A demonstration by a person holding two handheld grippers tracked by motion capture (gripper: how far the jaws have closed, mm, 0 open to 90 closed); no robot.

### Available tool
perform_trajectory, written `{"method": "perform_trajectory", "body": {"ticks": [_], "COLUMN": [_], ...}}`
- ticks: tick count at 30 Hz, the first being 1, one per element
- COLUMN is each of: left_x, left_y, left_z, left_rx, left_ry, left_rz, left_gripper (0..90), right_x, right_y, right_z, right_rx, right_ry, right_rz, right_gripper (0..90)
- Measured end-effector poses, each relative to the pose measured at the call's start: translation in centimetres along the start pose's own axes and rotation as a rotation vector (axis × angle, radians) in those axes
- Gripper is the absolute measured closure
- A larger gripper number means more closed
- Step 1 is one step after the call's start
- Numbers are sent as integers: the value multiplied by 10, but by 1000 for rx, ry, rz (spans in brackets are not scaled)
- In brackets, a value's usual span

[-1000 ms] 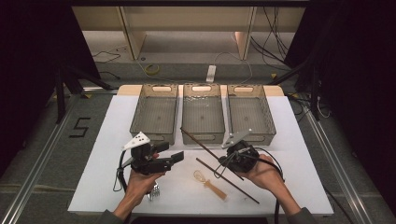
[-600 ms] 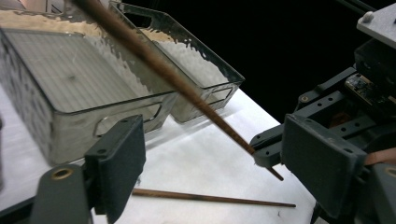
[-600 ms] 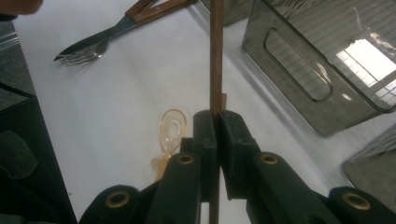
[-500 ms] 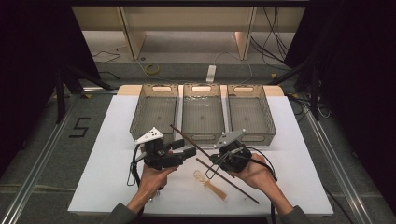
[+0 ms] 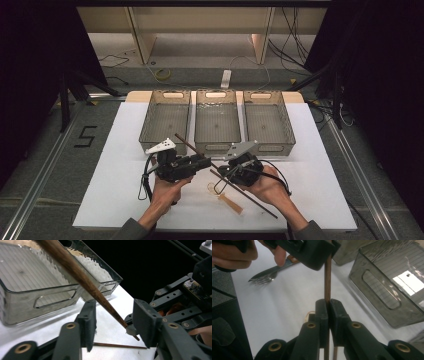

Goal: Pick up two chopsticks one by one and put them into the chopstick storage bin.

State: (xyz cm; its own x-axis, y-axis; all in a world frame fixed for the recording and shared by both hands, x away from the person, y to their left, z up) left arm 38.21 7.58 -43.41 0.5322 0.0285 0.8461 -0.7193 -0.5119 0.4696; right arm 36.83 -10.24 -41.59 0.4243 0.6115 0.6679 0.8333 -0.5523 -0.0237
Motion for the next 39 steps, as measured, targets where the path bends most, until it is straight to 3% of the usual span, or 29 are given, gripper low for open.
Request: {"method": "perform_trajectory", "body": {"ticks": [12,19,21,24,27,28,30,39], "left_x": [1,3,5,7,8,10,13,25], "left_y": [-3,-2,-1,0,0,-1,-4,-21], "left_z": [-3,-5,-6,-7,-8,-10,-13,-28], "left_rx": [-23,-72,-104,-106,-92,-65,-52,15], "left_ry": [34,43,50,38,24,9,3,-22], "left_rz": [-33,-58,-72,-59,-53,-46,-54,-87], "left_gripper": [735,806,831,837,838,838,839,837], "right_x": [2,2,2,2,1,0,-2,-29], "right_y": [-3,-4,-4,-3,-1,0,3,22], "right_z": [1,1,1,1,-3,-5,-9,-10], "right_rx": [20,32,36,46,66,70,77,61], "right_ry": [23,39,45,53,63,68,68,-43], "right_rz": [3,0,-3,9,23,26,33,93], "right_gripper": [858,858,853,839,714,678,629,361]}}
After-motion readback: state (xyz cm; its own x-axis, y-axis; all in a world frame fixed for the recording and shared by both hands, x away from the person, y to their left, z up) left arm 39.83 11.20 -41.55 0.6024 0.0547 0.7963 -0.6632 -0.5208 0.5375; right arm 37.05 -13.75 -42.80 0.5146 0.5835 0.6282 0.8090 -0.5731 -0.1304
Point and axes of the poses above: each handheld gripper's, and its own axes: z roughly forward along the jaws, x roughly out of its top, y roughly to its right, the point moved 4 cm from there along z, roughly forward along the jaws, and after that the axes turned 5 degrees about z, right-handed, at the moved point
